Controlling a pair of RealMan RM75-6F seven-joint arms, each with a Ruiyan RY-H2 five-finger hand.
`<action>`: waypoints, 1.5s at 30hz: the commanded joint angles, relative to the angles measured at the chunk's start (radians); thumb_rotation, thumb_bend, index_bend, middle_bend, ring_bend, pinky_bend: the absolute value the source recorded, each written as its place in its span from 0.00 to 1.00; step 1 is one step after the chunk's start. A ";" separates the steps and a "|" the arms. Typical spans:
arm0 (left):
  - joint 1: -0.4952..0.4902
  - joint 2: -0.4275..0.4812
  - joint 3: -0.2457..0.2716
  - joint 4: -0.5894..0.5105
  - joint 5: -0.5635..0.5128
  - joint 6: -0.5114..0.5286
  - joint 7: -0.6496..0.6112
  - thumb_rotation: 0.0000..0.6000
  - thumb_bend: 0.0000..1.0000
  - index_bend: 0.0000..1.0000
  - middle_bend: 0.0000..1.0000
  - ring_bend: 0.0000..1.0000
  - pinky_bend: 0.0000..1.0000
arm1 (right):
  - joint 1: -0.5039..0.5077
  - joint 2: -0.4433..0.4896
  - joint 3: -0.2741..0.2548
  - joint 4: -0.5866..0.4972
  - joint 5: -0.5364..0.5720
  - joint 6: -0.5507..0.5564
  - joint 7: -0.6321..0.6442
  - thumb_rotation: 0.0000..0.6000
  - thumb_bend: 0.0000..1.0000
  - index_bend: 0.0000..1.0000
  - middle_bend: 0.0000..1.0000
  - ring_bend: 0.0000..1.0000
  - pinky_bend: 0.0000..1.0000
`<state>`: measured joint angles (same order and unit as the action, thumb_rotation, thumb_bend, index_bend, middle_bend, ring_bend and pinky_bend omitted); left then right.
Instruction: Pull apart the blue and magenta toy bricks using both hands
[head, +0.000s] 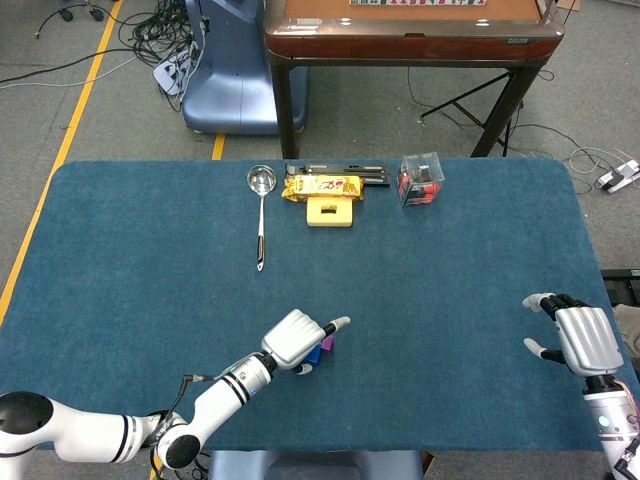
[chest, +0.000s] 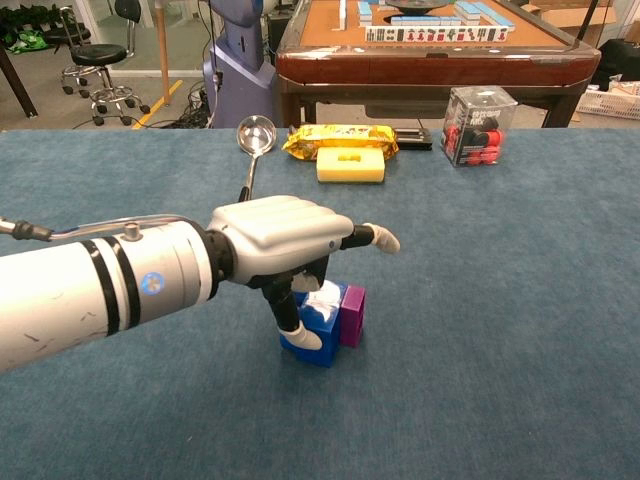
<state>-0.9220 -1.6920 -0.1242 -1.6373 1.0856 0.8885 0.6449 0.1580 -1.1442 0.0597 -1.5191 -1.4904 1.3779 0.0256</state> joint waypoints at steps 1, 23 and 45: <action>-0.007 -0.005 0.008 0.008 -0.003 0.005 0.017 1.00 0.00 0.12 1.00 1.00 1.00 | 0.001 -0.004 -0.001 0.003 -0.001 -0.002 0.002 1.00 0.08 0.41 0.45 0.40 0.55; -0.047 -0.022 0.015 0.018 -0.122 0.026 0.092 1.00 0.00 0.29 1.00 1.00 1.00 | 0.008 -0.015 -0.005 0.013 0.000 -0.015 0.009 1.00 0.08 0.41 0.45 0.40 0.55; -0.070 -0.035 0.030 0.018 -0.209 0.084 0.162 1.00 0.00 0.39 1.00 1.00 1.00 | 0.012 -0.033 -0.011 0.037 0.001 -0.027 0.027 1.00 0.08 0.41 0.45 0.40 0.55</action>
<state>-0.9916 -1.7258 -0.0950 -1.6202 0.8781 0.9704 0.8045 0.1702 -1.1772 0.0487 -1.4819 -1.4891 1.3506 0.0530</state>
